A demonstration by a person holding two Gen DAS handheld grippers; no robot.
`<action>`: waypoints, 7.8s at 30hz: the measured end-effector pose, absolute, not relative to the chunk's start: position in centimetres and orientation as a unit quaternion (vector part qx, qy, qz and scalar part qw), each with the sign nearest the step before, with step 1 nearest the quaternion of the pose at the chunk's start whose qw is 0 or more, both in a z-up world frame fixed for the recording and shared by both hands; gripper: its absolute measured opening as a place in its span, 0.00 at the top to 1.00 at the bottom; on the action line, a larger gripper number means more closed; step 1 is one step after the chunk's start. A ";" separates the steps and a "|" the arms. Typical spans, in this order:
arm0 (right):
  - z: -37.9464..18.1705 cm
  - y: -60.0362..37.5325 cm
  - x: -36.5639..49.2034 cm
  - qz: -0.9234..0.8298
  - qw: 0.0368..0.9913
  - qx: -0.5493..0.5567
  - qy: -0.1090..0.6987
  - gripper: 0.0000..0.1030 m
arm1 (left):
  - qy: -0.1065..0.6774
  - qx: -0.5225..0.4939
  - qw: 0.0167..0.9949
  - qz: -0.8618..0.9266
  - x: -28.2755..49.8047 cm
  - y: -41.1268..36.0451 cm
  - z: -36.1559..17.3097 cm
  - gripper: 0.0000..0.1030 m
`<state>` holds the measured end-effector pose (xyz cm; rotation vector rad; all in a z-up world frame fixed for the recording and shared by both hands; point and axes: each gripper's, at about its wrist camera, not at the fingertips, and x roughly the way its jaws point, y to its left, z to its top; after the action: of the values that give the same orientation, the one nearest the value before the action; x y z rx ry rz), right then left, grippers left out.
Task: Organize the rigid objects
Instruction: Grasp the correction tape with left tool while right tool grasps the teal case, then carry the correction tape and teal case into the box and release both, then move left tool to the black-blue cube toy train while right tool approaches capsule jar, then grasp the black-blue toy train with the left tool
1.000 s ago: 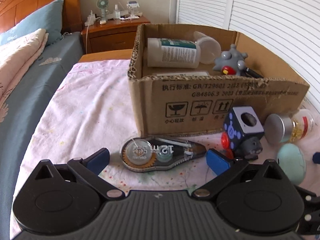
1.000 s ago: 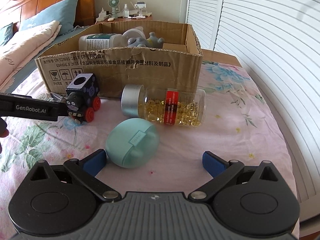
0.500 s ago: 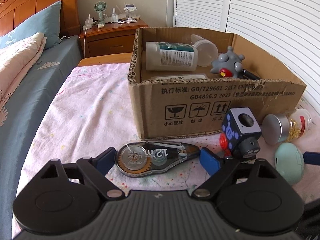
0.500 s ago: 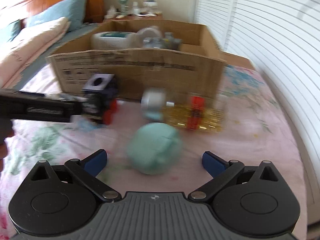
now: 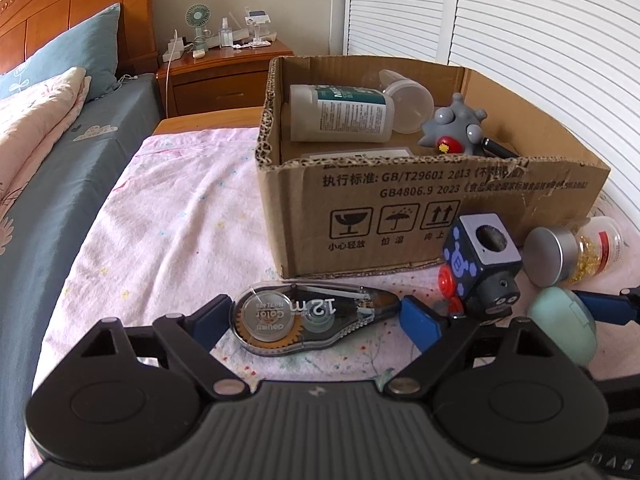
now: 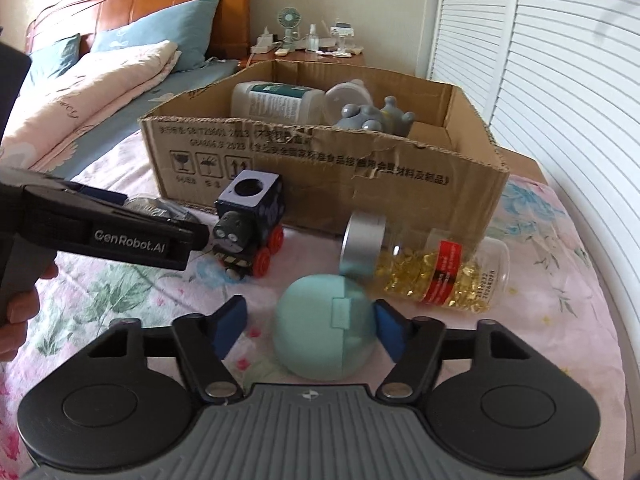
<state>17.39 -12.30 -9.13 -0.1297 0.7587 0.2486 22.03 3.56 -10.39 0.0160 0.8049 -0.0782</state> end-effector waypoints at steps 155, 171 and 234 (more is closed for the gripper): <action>-10.2 -19.3 17.8 0.006 0.926 -0.015 0.378 0.00 | 0.376 0.046 0.923 -0.065 20.7 0.5 -4.5 0.01; -10.3 -19.4 17.6 0.014 0.929 -0.017 0.369 0.00 | 0.381 0.062 0.923 -0.007 22.8 2.1 -6.2 0.01; -9.2 -19.9 21.5 0.194 0.899 -0.125 0.373 0.00 | 0.410 0.026 0.908 -0.078 21.0 2.1 -9.5 0.52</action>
<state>21.50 -19.86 -9.25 -0.2583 0.7721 0.4007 21.00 2.05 -9.47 0.0546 0.8462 -0.1619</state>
